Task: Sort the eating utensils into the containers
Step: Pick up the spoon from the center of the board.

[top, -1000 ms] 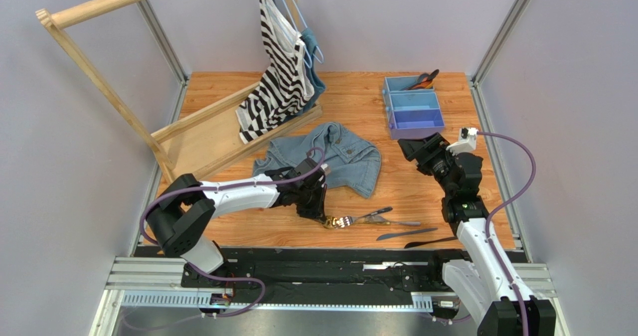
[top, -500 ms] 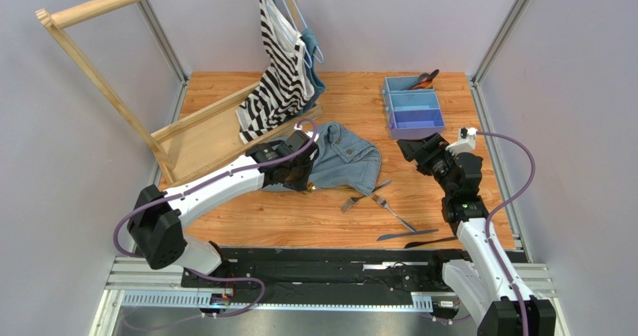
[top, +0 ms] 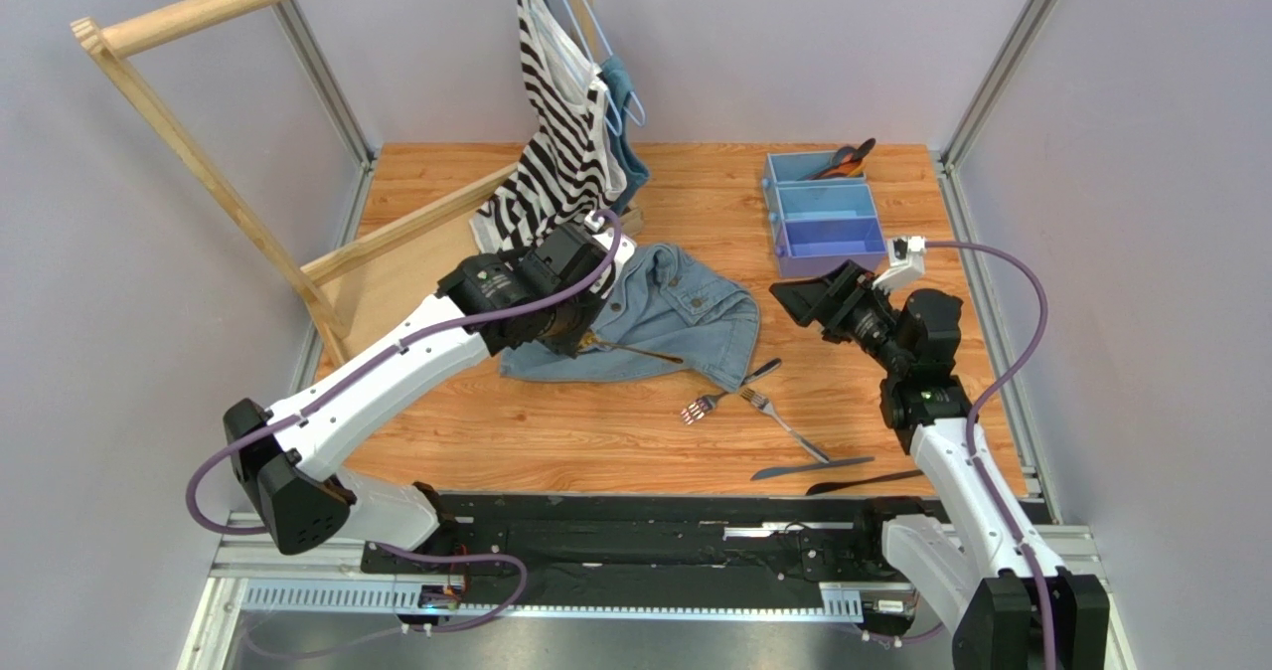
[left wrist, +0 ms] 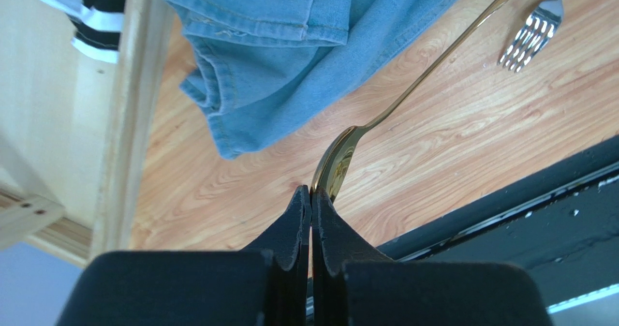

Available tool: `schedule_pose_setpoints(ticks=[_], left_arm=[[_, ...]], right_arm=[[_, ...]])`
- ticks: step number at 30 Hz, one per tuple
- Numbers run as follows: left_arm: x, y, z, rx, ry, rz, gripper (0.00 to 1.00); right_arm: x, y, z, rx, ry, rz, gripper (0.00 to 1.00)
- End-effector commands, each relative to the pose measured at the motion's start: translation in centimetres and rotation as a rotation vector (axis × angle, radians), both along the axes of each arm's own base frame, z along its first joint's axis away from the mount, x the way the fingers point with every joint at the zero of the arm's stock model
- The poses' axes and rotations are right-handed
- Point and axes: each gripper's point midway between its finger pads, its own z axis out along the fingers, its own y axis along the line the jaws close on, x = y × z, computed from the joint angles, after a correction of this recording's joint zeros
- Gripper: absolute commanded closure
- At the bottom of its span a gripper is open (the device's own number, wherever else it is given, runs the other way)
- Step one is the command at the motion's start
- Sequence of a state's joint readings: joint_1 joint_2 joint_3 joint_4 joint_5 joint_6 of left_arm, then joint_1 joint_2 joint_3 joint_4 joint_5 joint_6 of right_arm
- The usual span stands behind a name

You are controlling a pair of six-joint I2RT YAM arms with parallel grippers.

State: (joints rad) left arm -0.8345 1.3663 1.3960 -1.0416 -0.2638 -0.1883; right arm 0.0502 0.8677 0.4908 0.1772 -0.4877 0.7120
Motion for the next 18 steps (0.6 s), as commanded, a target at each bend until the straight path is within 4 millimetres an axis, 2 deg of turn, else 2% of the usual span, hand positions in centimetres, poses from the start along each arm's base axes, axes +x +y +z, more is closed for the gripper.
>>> schedule_pose_setpoints(ticks=[1, 5, 8, 9, 11, 12, 15, 18], left_arm=[[-0.6, 0.8, 3.0, 0.044, -0.036, -0.162, 1.00], [-1.8, -1.0, 3.8, -0.024, 0.000, -0.283, 1.00], [-3.4, -2.9, 4.1, -0.098, 0.066, -0.400, 1.00], [-4.2, -3.5, 4.0, -0.127, 0.100, -0.444, 1.00], [-4.4, -4.3, 4.3, -0.145, 0.115, -0.466, 1.00], [-4.9, -4.9, 4.3, -0.171, 0.134, -0.497, 1.00], [-6.3, -6.6, 4.6, -0.220, 0.171, -0.579, 1.00], [-7.1, -7.9, 4.5, -0.219, 0.192, -0.632, 1.00]], right_arm=[[-1.6, 2.9, 4.4, -0.031, -0.179, 0.235, 0.22], [-3.1, 5.1, 5.3, -0.040, -0.244, 0.382, 0.20], [-4.8, 7.5, 6.0, -0.064, -0.304, 0.513, 0.20], [-6.0, 8.8, 6.2, -0.064, -0.327, 0.584, 0.20], [-7.1, 9.9, 6.7, -0.088, -0.386, 0.634, 0.19], [-8.3, 10.9, 6.9, -0.090, -0.410, 0.693, 0.20], [-10.1, 12.4, 7.2, -0.096, -0.454, 0.787, 0.19], [-10.9, 13.4, 6.9, -0.103, -0.459, 0.854, 0.20]])
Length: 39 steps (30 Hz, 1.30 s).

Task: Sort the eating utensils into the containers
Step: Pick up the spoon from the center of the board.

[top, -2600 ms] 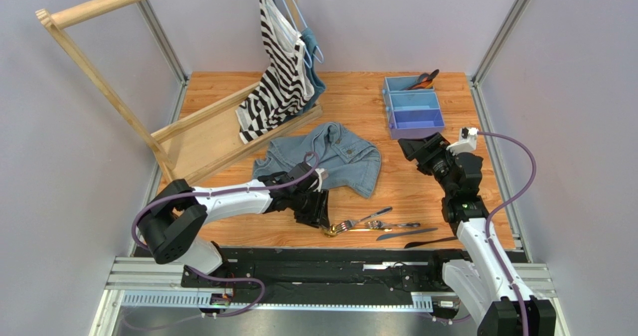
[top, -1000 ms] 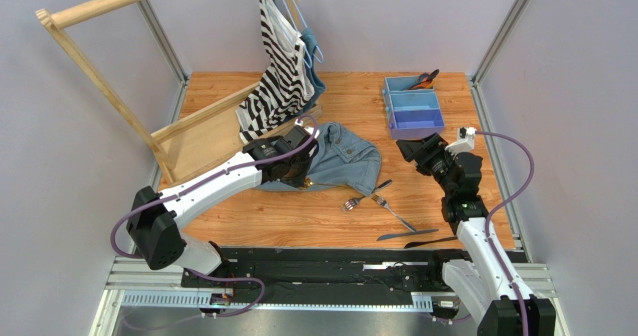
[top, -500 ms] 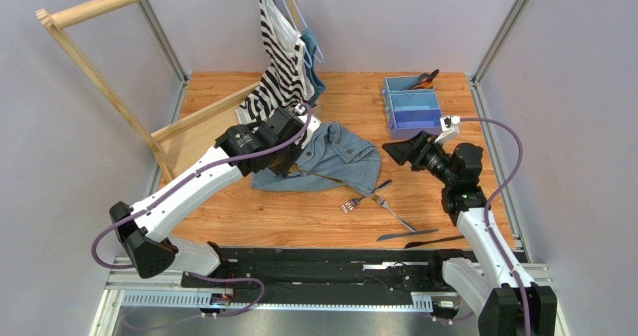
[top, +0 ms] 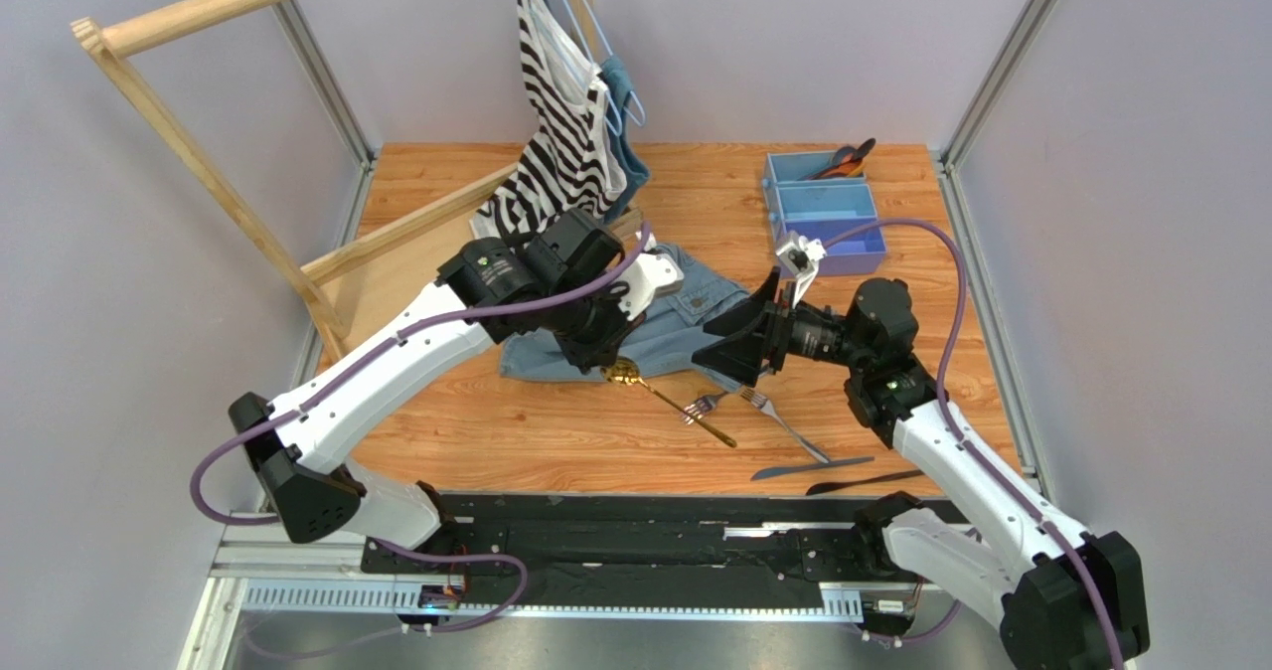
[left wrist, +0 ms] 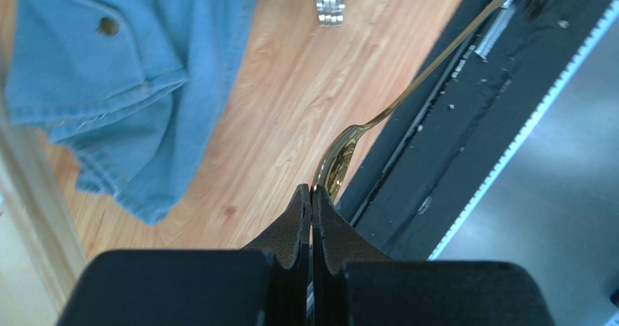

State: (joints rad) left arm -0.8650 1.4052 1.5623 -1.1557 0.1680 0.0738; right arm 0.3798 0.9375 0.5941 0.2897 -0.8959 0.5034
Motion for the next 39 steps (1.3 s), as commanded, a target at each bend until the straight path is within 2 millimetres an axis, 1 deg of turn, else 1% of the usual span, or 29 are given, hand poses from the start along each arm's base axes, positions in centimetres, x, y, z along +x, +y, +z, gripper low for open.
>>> schedule_pose_setpoints(ticks=[1, 3, 4, 8, 12, 18, 20, 21, 22, 24, 25, 27, 28, 30, 32, 33, 34, 36, 37, 38, 39], left_arm=[[-2.1, -3.2, 1.1, -0.066, 0.042, -0.162, 1.00], [-2.2, -3.7, 1.4, -0.073, 0.038, -0.178, 1.00], [-2.3, -4.0, 1.4, -0.072, 0.040, -0.183, 1.00], [-2.1, -5.0, 2.8, -0.130, 0.016, -0.180, 1.00], [-1.7, -5.9, 4.6, -0.210, -0.033, -0.166, 1.00], [-1.5, -6.6, 5.3, -0.243, -0.030, -0.158, 1.00], [-1.5, -6.8, 5.3, -0.245, -0.027, -0.161, 1.00], [-1.5, -6.9, 5.3, -0.244, -0.028, -0.161, 1.00], [-1.5, -6.9, 5.3, -0.245, -0.028, -0.164, 1.00], [-1.4, -6.9, 5.5, -0.247, -0.033, -0.164, 1.00], [-1.4, -6.9, 5.6, -0.246, -0.036, -0.161, 1.00], [-1.1, -6.7, 5.6, -0.239, -0.049, -0.150, 1.00], [-1.0, -6.5, 5.7, -0.234, -0.057, -0.142, 1.00], [-0.4, -6.1, 5.8, -0.220, -0.085, -0.109, 1.00], [0.1, -5.6, 6.1, -0.213, -0.114, -0.075, 0.83], [0.4, -5.5, 6.3, -0.213, -0.128, -0.062, 0.75], [0.5, -5.3, 6.4, -0.215, -0.136, -0.046, 0.60], [1.1, -4.9, 7.3, -0.234, -0.182, -0.008, 0.48], [1.2, -4.7, 7.3, -0.238, -0.187, 0.008, 0.38], [1.6, -4.4, 8.1, -0.257, -0.227, 0.031, 0.35], [1.8, -4.2, 8.3, -0.260, -0.241, 0.040, 0.34]], right_arm=[[-1.4, 1.5, 2.2, 0.001, -0.153, 0.123, 0.20], [-1.8, 2.0, 1.9, -0.007, -0.154, 0.154, 0.23], [-1.7, 2.2, 1.7, -0.011, -0.144, 0.158, 0.26], [-1.6, 2.8, 1.0, -0.020, -0.124, 0.182, 0.34], [-1.8, 3.4, 0.7, -0.013, -0.108, 0.215, 0.38], [-2.2, 4.4, 0.5, -0.011, -0.099, 0.255, 0.41], [-2.4, 4.7, 0.5, -0.012, -0.101, 0.266, 0.46], [-2.4, 4.8, 0.4, -0.014, -0.094, 0.271, 0.49], [-2.4, 4.9, 0.3, -0.016, -0.090, 0.277, 0.58], [-2.4, 5.1, 0.2, -0.021, -0.084, 0.284, 0.69], [-2.3, 5.2, 0.1, -0.022, -0.080, 0.282, 0.81], [-2.2, 5.2, 0.1, -0.025, -0.076, 0.278, 0.88], [-2.1, 5.3, -0.1, -0.029, -0.069, 0.275, 0.94], [-1.6, 5.4, -0.2, -0.037, -0.062, 0.248, 1.00], [-1.3, 5.3, -0.3, -0.042, -0.054, 0.233, 1.00], [-0.7, 5.4, -0.4, -0.049, -0.050, 0.198, 1.00], [-0.4, 5.4, -0.8, -0.063, -0.025, 0.181, 1.00], [0.7, 5.4, -1.2, -0.082, -0.005, 0.130, 1.00], [1.1, 5.4, -1.5, -0.096, 0.016, 0.105, 1.00], [1.6, 5.3, -1.9, -0.106, 0.035, 0.081, 1.00], [2.4, 5.2, -2.0, -0.112, 0.045, 0.037, 1.00]])
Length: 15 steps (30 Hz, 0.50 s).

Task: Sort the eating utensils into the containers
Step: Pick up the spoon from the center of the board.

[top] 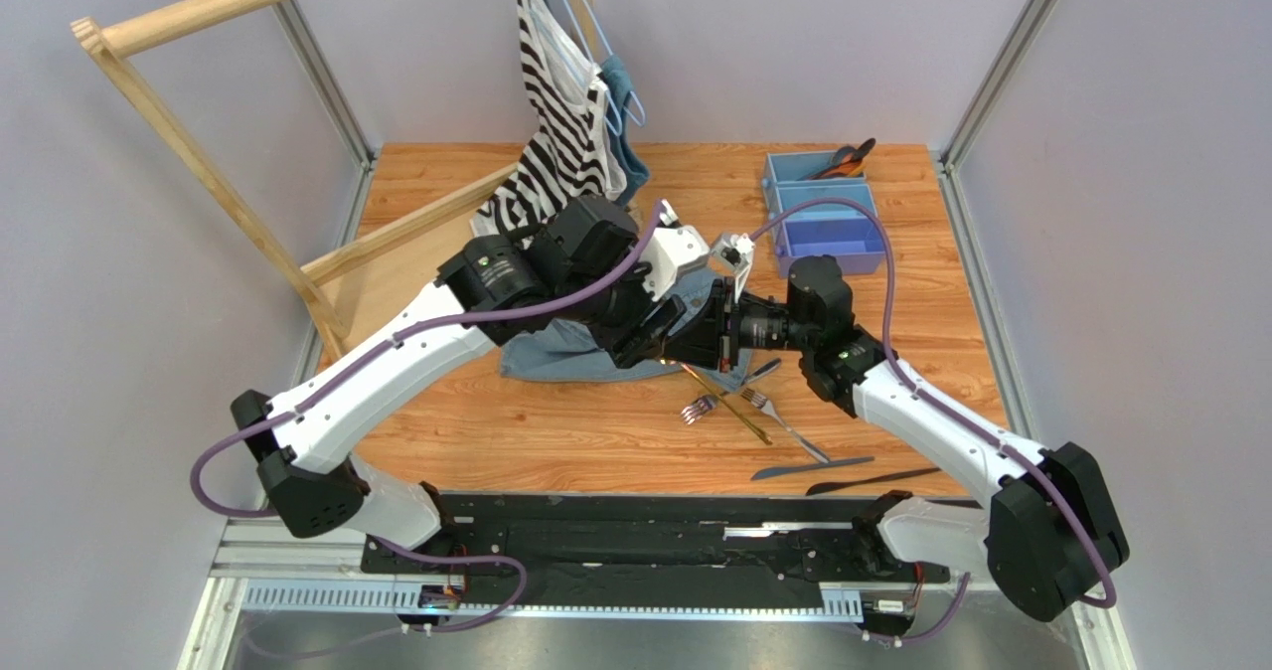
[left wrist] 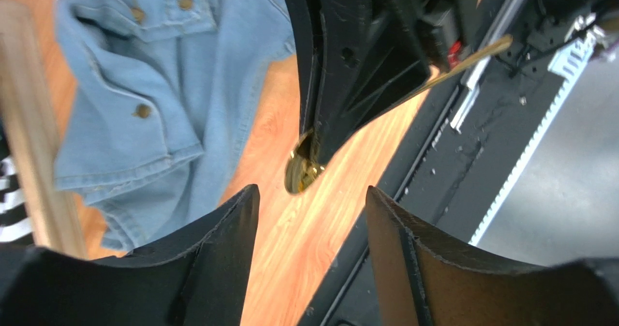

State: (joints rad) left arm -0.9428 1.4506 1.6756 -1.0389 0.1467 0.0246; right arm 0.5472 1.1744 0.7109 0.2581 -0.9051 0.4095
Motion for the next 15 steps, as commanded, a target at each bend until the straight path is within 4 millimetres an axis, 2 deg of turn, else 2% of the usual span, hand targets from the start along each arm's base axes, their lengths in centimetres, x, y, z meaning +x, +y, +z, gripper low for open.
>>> schedule_pose_setpoints(ticks=[1, 3, 4, 5, 8, 10, 11, 12, 13, 15], left_arm=[[1.0, 0.8, 4.3, -0.127, -0.124, 0.100, 0.32], [1.0, 0.9, 5.0, -0.157, -0.136, 0.118, 0.30], [1.0, 0.9, 4.7, -0.162, -0.123, 0.130, 0.29], [0.9, 0.7, 5.1, -0.186, -0.123, 0.129, 0.29], [0.5, -0.1, 5.0, -0.239, -0.093, 0.122, 0.28], [0.0, -0.7, 4.4, -0.267, -0.055, 0.116, 0.27], [0.0, -1.3, 4.9, -0.306, -0.058, 0.110, 0.27], [-0.1, -1.7, 4.8, -0.322, -0.045, 0.102, 0.27], [-0.6, -2.2, 4.2, -0.339, -0.007, 0.087, 0.26], [-0.9, -3.4, 4.7, -0.404, 0.010, 0.056, 0.26]], right_arm=[[3.4, -0.1, 0.5, -0.029, 0.010, -0.172, 1.00], [5.0, -0.9, 0.3, -0.031, 0.029, -0.291, 1.00], [5.6, -1.3, 0.7, -0.010, 0.033, -0.341, 1.00], [6.1, -2.2, 0.1, 0.005, 0.090, -0.401, 1.00], [7.5, -4.6, 1.6, 0.103, 0.121, -0.561, 1.00], [7.6, -6.5, 2.3, 0.154, 0.111, -0.660, 1.00], [7.9, -7.4, 2.8, 0.185, 0.119, -0.721, 1.00], [7.6, -7.9, 2.1, 0.191, 0.135, -0.751, 1.00], [7.0, -8.8, 3.7, 0.245, 0.107, -0.776, 1.00], [7.0, -10.4, 4.1, 0.308, 0.132, -0.863, 1.00]])
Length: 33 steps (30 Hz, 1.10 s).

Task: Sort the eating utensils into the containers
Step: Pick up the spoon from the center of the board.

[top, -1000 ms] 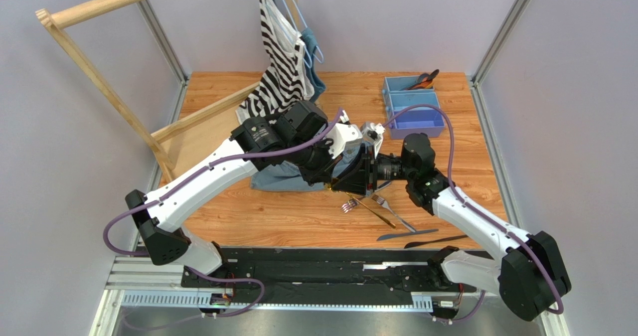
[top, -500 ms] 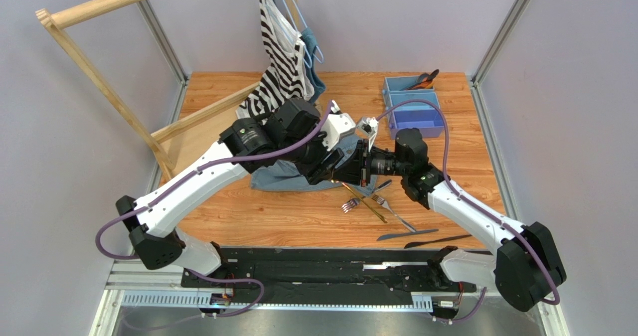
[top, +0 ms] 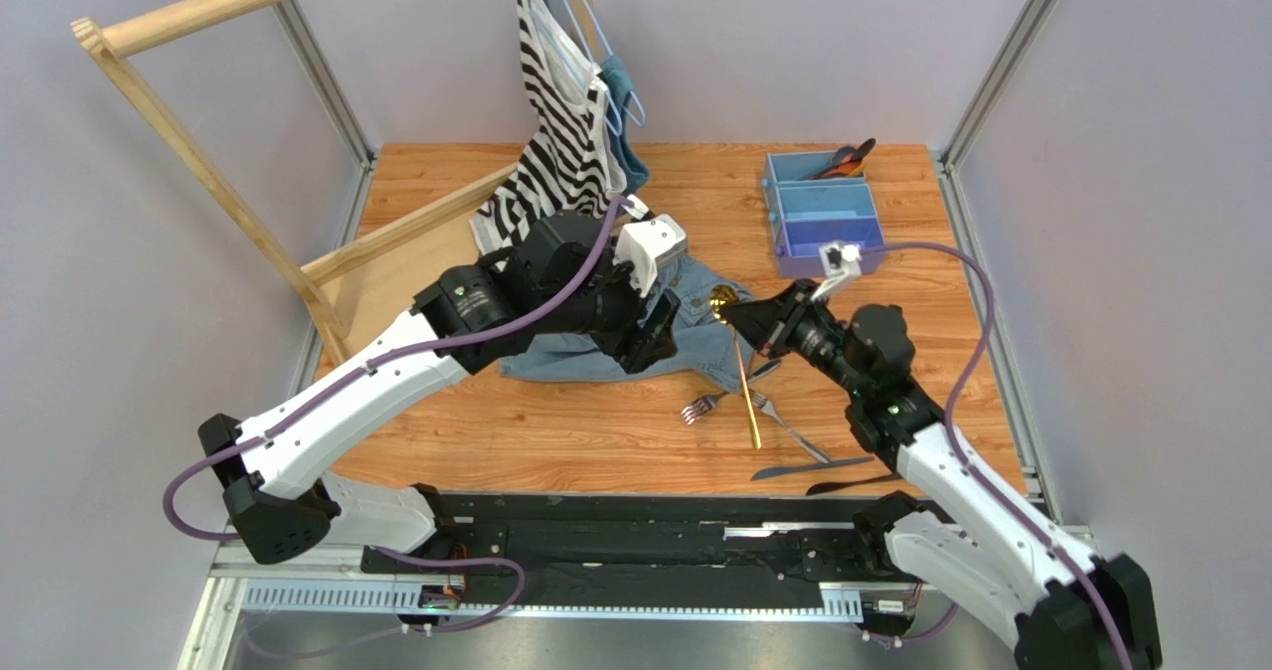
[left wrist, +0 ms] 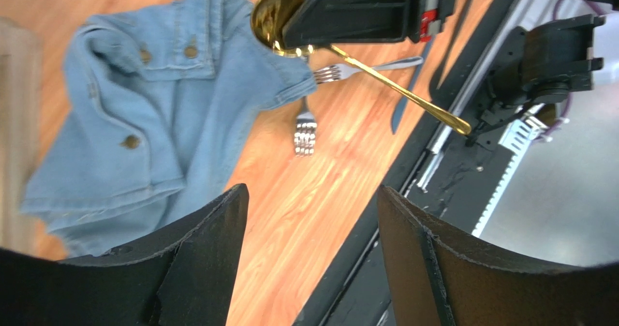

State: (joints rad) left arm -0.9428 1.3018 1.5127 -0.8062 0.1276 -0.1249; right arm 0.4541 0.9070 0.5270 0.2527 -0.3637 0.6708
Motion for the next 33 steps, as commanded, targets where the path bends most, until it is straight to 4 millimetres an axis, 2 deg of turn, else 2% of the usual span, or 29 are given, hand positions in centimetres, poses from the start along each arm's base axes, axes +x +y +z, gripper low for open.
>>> schedule_pose_setpoints(ticks=[1, 3, 4, 5, 8, 10, 13, 14, 19, 20, 21, 23, 24, 29, 30, 32, 33], left_arm=[[-1.7, -3.5, 1.6, -0.208, 0.076, -0.092, 0.27], [-1.9, -5.0, 1.7, -0.259, 0.096, -0.130, 0.27], [-2.5, -5.6, 1.4, -0.276, 0.139, -0.155, 0.27], [-2.2, -6.4, 1.3, -0.294, 0.148, -0.166, 0.27], [-2.9, -8.2, 1.8, -0.362, 0.199, -0.231, 0.27], [-3.6, -9.0, 2.2, -0.407, 0.246, -0.271, 0.27], [-3.4, -10.4, 2.1, -0.414, 0.276, -0.285, 0.27], [-3.5, -11.1, 1.0, -0.387, 0.295, -0.285, 0.27], [-4.5, -13.3, 0.3, -0.379, 0.340, -0.341, 0.28], [-4.9, -14.0, -0.6, -0.361, 0.355, -0.350, 0.29], [-5.0, -14.3, -0.5, -0.357, 0.350, -0.356, 0.38], [-5.5, -14.8, -1.2, -0.335, 0.371, -0.364, 0.46], [-5.5, -14.8, -1.5, -0.330, 0.366, -0.360, 0.49], [-5.8, -14.9, -1.7, -0.322, 0.370, -0.370, 0.62], [-5.9, -15.0, -1.6, -0.321, 0.373, -0.383, 0.70], [-6.2, -15.1, -1.9, -0.309, 0.396, -0.401, 0.80], [-6.2, -15.2, -1.7, -0.306, 0.387, -0.404, 0.92]], right_arm=[[0.1, -4.2, 4.6, 0.224, -0.082, -0.257, 1.00], [-0.4, -5.5, 5.4, 0.314, -0.088, -0.312, 1.00], [-0.6, -5.9, 4.3, 0.332, -0.064, -0.332, 1.00], [-1.3, -6.6, 5.3, 0.389, -0.083, -0.344, 1.00], [-2.0, -8.2, 5.6, 0.484, -0.093, -0.398, 1.00], [-2.2, -8.5, 5.6, 0.499, -0.089, -0.408, 1.00], [-2.6, -8.7, 6.0, 0.524, -0.101, -0.405, 1.00], [-2.8, -8.6, 6.2, 0.528, -0.105, -0.393, 1.00], [-2.8, -8.5, 6.5, 0.536, -0.109, -0.385, 1.00], [-2.9, -8.5, 6.4, 0.533, -0.108, -0.383, 1.00], [-2.9, -8.5, 6.6, 0.533, -0.116, -0.384, 1.00], [-2.9, -8.6, 6.6, 0.518, -0.116, -0.389, 1.00], [-2.8, -8.6, 6.4, 0.503, -0.109, -0.396, 1.00], [-2.9, -8.1, 7.7, 0.454, -0.148, -0.366, 1.00], [-2.9, -7.9, 7.5, 0.439, -0.141, -0.360, 1.00], [-2.8, -7.6, 7.7, 0.418, -0.147, -0.350, 1.00], [-2.7, -7.6, 7.7, 0.413, -0.148, -0.352, 1.00]])
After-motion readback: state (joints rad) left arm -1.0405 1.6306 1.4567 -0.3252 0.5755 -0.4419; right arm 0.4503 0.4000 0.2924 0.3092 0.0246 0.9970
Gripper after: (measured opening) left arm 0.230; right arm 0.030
